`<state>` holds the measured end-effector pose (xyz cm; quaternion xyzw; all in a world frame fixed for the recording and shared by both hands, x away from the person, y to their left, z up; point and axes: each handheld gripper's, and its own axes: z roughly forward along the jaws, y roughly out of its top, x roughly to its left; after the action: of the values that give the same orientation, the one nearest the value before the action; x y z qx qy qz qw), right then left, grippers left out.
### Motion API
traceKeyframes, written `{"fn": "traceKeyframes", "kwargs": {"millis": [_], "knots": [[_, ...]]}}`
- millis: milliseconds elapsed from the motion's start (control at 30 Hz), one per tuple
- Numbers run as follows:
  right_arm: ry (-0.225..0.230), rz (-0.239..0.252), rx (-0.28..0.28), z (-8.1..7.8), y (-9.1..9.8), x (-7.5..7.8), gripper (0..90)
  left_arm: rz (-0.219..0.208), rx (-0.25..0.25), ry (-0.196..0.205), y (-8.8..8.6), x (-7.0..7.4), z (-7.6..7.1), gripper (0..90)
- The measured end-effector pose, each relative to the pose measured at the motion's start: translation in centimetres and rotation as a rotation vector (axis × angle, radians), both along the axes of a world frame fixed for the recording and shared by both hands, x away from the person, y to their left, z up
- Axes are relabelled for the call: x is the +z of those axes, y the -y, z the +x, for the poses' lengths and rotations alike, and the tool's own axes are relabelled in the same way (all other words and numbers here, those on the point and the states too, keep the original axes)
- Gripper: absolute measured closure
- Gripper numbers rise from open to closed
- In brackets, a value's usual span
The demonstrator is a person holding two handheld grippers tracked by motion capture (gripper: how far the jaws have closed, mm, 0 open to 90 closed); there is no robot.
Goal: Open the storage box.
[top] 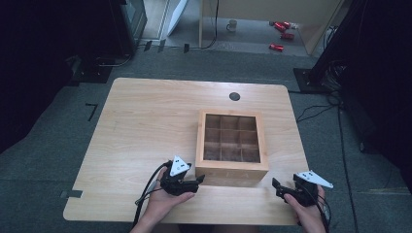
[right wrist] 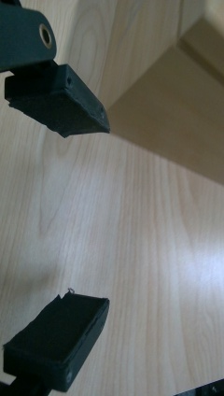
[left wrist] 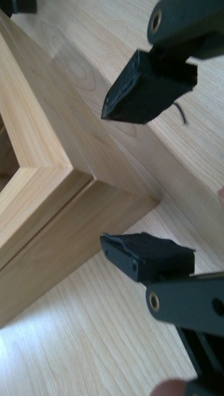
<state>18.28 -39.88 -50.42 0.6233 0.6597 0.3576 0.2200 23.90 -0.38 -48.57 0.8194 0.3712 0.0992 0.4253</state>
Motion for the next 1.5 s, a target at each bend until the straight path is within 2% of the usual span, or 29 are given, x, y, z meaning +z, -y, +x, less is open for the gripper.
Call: {"fn": "traceKeyframes", "kwargs": {"millis": [167,400,467,600,700,900,1067,1267,1500], "knots": [[0.023,0.010,0.030,-0.5,-1.0,1.0,13.4,-0.006,-0.001,-0.016,0.4,-0.2,0.1,45.8],[0.072,0.018,0.084,-1.1,-2.6,2.2,15.0,-0.033,0.027,-0.015,0.2,0.2,0.4,53.1],[0.074,0.024,0.089,-1.1,-2.9,2.3,16.6,-0.041,0.031,-0.019,0.2,0.2,0.5,54.7],[0.074,0.022,0.092,-0.8,-3.6,2.2,20.6,-0.046,0.020,-0.030,0.0,0.2,0.7,54.8],[0.085,0.003,0.080,-0.5,-4.0,1.9,26.5,-0.047,0.016,-0.031,-0.1,0.2,0.7,55.8],[0.095,0.011,0.101,-0.2,-5.1,1.6,35.6,-0.058,0.012,-0.031,-0.3,0.4,0.7,56.9],[0.104,0.010,0.097,-0.1,-5.7,1.5,41.5,-0.066,0.008,-0.035,-0.4,0.4,0.7,57.5],[0.123,0.035,0.098,0.0,-6.0,1.6,45.5,-0.079,0.010,-0.033,-0.5,0.7,0.7,57.8],[0.143,0.031,0.115,0.0,-6.4,1.6,49.5,-0.081,0.008,-0.029,-0.5,0.8,0.7,58.8]]}}
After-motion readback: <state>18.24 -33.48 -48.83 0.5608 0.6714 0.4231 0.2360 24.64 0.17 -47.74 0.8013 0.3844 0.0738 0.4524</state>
